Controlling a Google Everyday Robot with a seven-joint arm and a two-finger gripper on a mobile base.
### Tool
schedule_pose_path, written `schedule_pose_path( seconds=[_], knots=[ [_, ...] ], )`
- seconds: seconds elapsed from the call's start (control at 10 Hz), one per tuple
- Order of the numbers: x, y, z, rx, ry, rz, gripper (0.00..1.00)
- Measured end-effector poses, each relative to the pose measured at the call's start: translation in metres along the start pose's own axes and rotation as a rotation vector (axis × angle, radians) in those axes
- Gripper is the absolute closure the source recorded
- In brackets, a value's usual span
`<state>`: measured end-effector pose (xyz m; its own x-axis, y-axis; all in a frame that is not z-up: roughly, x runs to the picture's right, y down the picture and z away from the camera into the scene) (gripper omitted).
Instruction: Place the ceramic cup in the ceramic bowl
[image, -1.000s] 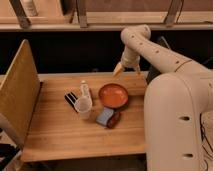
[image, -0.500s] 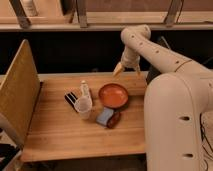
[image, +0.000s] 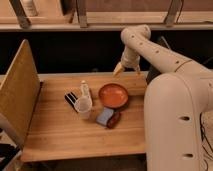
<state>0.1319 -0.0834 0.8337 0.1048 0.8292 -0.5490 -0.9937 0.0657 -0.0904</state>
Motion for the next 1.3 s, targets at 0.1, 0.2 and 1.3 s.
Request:
schedule_pose_path(
  seconds=[0.1,0.2,1.3],
  knots=[
    [0.0,0.0,0.0,0.0,0.0,0.0,0.2],
    [0.0,0.0,0.0,0.0,0.0,0.0,0.2],
    [0.054,0.051,-0.045,-0.048,0.025,-0.207,0.2]
  ],
)
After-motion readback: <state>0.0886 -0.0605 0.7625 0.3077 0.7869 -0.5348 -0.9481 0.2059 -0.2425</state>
